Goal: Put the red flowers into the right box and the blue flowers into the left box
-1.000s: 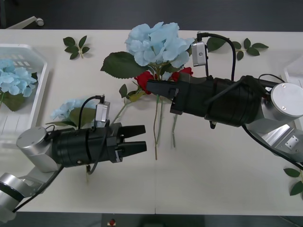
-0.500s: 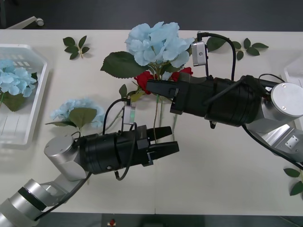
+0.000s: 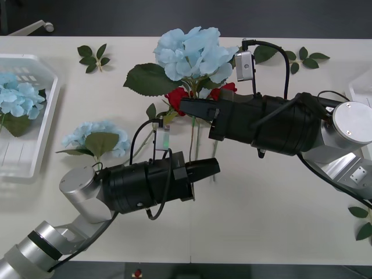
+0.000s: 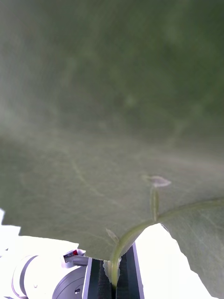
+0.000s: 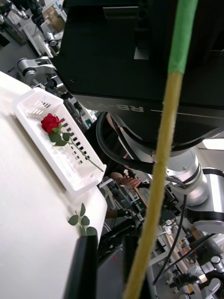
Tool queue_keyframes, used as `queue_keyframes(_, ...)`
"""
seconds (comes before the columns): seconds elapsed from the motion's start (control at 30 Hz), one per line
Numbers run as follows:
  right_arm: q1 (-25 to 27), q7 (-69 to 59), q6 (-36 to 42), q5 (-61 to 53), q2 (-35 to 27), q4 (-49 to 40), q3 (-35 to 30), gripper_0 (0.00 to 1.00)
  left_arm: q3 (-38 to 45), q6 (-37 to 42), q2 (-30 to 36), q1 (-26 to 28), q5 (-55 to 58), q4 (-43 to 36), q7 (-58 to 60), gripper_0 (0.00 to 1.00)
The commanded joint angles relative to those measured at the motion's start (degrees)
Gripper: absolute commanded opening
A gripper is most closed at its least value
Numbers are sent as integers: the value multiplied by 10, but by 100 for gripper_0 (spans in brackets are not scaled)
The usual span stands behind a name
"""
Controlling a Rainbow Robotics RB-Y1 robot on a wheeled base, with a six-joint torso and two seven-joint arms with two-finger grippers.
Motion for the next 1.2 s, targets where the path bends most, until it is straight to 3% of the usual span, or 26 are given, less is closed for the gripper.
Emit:
queue_keyframes(0.03,-8,14,1,-6,1,-25,-9,0,-1,-8,3,-14,5,-17,16,0)
queue_keyframes(0.17,-8,12,0,-5,1,-25,-9,4,0,-10,5,-16,10,-17,16,0)
queue_keyframes(0.2,-8,11,0,-5,1,-25,-9,25,1,-10,6,-17,11,-17,16,0)
queue_keyframes(0.23,-7,10,0,-6,1,-24,-9,70,2,-10,7,-18,13,-17,16,0)
queue_keyframes(0.27,-8,10,-2,-5,1,-25,-9,100,3,-10,7,-18,13,-17,16,0)
queue_keyframes(0.63,-7,9,-3,-5,0,-24,-9,100,58,-10,62,-20,12,-17,16,0)
queue_keyframes(0.97,-7,3,-1,-5,-8,-25,-9,100,228,34,180,-28,-107,-17,16,0)
queue_keyframes(1.2,-10,-106,-5,76,-40,-22,-9,100,373,136,238,-44,-275,-16,293,0)
